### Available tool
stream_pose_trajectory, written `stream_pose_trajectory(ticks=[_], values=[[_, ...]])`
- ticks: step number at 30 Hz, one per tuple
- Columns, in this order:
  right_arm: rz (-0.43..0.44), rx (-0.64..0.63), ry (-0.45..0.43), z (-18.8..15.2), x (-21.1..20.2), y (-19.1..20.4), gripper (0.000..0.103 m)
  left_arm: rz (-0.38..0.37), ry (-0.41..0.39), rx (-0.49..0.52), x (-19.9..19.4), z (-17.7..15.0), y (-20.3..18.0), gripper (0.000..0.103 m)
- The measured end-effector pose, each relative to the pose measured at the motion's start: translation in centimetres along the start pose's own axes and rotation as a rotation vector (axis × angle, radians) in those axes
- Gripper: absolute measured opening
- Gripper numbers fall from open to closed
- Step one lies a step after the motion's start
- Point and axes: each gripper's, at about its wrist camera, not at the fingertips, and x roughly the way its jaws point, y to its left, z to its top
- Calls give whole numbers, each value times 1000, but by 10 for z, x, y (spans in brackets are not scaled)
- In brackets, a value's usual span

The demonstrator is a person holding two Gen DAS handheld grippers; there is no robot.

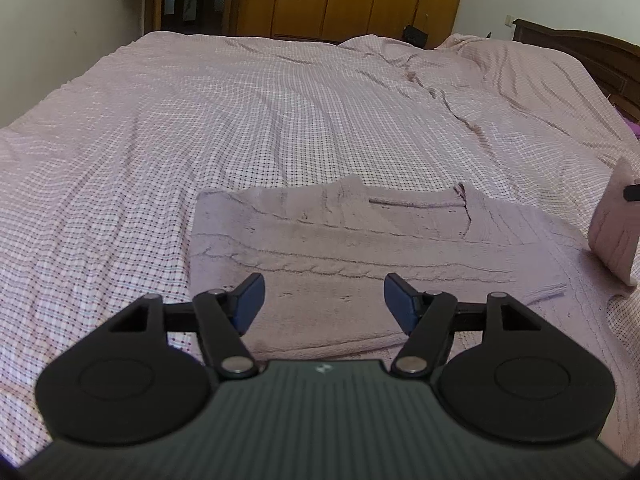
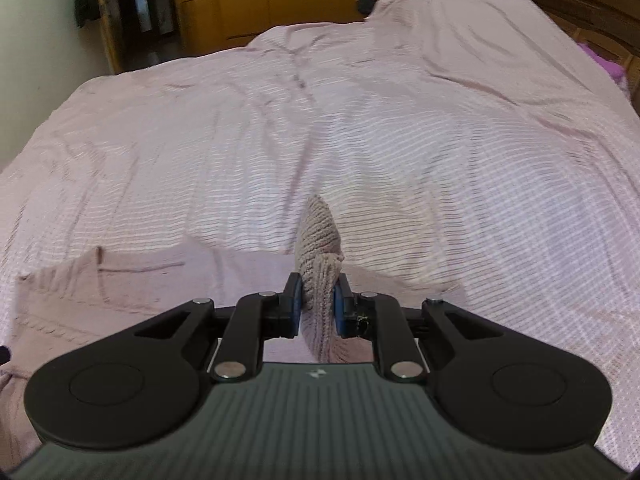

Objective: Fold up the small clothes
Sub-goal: 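Lift the cuff with the right gripper and carry the sleeve across the cardigan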

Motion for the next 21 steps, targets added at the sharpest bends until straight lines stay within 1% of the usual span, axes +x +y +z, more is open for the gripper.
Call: stream_pose_trajectory(ticks=[8,17,21], values=[[45,-17,3,1,-1,38,18,-5,-2,-6,-1,1,2,68],[87,-28,14,6,-7,68,18,-12,5,-1,1,-2,1,68],[99,-60,16,11,-9,85,18,-18,2,-10,-1,-1,2,68]])
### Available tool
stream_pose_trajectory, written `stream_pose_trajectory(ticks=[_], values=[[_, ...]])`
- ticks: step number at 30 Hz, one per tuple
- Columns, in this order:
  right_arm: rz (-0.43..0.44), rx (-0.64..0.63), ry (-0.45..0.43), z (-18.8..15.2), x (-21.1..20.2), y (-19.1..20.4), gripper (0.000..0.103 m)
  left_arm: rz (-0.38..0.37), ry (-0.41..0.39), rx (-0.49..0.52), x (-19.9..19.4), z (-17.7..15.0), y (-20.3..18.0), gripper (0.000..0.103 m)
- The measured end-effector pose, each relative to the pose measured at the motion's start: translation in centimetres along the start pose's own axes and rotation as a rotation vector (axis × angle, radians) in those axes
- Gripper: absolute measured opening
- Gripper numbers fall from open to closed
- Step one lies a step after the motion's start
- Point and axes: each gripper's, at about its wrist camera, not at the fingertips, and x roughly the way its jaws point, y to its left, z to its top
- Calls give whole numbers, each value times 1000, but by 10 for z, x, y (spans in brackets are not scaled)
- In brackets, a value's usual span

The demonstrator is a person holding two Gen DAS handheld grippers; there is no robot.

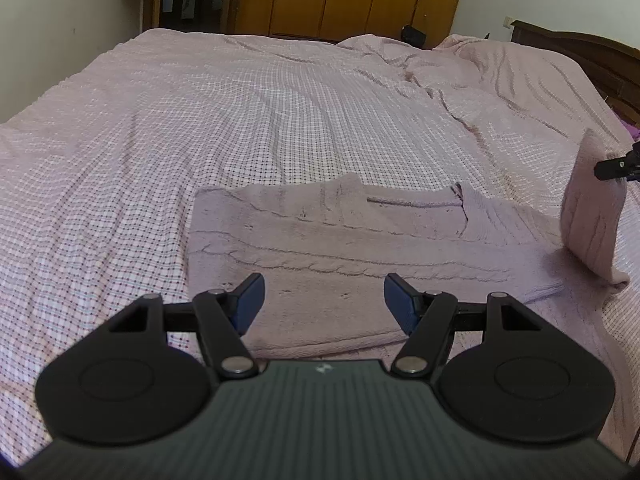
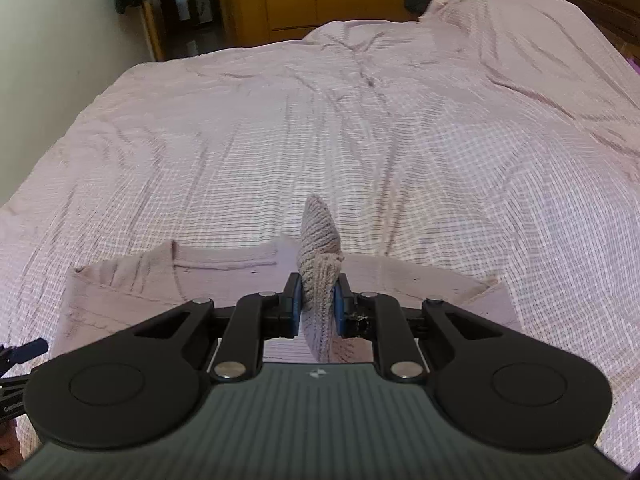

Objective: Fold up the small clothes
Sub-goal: 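Lift the cuff with the right gripper and carry the sleeve across the cardigan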

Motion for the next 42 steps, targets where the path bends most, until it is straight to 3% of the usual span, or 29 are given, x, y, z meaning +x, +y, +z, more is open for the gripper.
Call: stream_pose_trajectory(ticks=[23,42], values=[[103,-20,-73,43,-28,79,18,-15,2,-15,-4,0,1,68],[145,4,-145,62,-64,79,18,-9,10,-7,-4,-3,1,68]])
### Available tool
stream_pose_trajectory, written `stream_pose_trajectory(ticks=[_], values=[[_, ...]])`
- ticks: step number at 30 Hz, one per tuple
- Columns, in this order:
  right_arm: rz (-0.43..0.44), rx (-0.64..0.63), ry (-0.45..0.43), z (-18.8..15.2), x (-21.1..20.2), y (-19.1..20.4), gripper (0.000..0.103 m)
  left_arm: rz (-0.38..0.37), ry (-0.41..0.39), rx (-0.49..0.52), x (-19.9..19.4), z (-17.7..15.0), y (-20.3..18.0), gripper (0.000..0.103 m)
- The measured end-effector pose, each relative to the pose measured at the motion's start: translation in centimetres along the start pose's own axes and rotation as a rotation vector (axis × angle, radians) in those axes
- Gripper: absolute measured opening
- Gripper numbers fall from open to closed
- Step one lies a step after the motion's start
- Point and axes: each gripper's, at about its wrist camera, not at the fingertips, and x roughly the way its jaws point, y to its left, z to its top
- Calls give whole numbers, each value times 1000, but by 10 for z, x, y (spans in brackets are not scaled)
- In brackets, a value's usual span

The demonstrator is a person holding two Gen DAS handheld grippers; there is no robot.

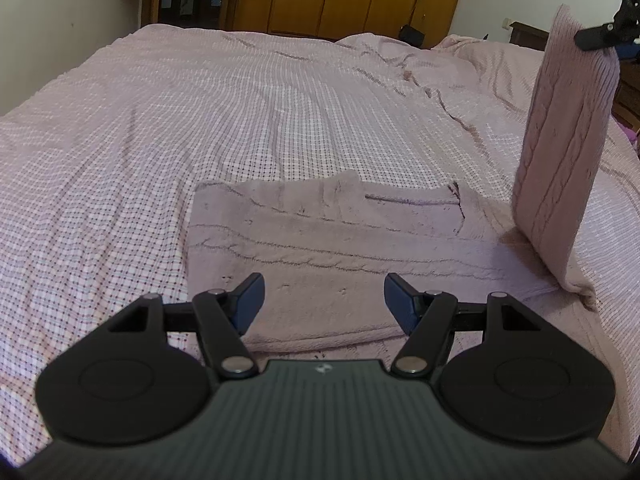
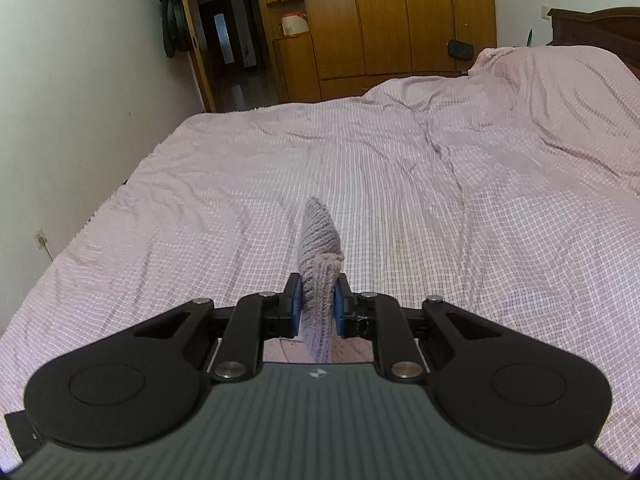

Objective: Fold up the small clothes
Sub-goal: 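Lift the cuff with the right gripper and carry the sleeve across the cardigan, then lower the sleeve onto the folded cardigan and open the right gripper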

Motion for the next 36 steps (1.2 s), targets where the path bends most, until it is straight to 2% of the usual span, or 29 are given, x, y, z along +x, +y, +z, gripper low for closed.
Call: stream_pose_trajectory(ticks=[7,14,25,33,35,36], values=[[10,-1,48,-16,20,6,18,6,-29,-4,-13,1,8,68],[31,-6,137,-56,70,26,18,15,-30,-11,-18,0,19,68],[86,-44,282,-129,143,81,18,13,-20,-34,-16,-2,30,68],[110,-35,366,-175,184,111,19,17,-16,-40,-17,-5,34,68],[118,-18,376,-179,190,113,23,22,-6,-37,-14,-5,35,68],[132,1,381,-180,191,113,30,28,-1,-34,-13,-5,35,68]])
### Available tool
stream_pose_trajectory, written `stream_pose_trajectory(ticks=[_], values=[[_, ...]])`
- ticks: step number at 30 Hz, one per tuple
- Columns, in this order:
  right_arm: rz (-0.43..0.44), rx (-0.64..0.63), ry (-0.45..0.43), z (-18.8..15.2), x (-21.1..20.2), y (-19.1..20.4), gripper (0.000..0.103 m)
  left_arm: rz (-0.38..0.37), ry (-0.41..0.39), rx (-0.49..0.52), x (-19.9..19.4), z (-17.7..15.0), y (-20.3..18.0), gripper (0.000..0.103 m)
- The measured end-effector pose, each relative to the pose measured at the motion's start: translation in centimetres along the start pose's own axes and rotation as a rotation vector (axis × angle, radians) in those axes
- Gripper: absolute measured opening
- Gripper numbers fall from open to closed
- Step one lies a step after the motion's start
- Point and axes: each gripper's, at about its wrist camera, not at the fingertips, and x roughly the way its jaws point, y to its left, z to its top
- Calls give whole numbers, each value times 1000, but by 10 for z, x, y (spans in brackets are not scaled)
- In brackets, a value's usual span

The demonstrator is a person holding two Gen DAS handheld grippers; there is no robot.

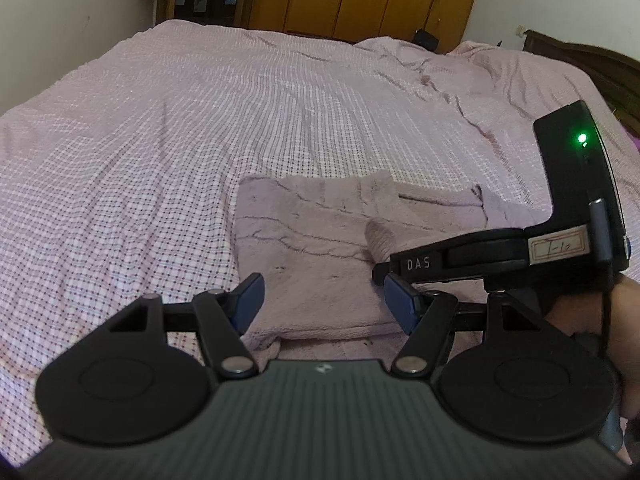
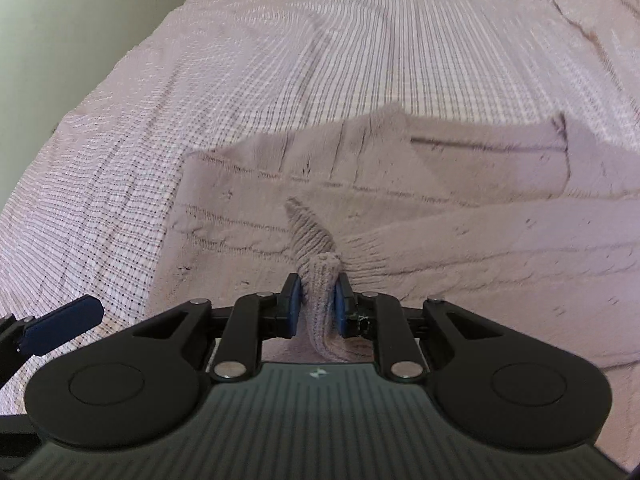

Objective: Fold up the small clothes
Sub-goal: 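Lower the sleeve onto the folded cardigan and open the right gripper, then withdraw the open right gripper from the cardigan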

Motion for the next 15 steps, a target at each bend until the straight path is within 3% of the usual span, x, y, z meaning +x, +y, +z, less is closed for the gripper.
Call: stream_pose_trajectory(ticks=[7,15], values=[[72,50,12,-1,-6,-3,59,20,22,-2,4,0,3,68],[37,16,0,-3,-28,-2,66,11,20,22,-3,2,-5,68]])
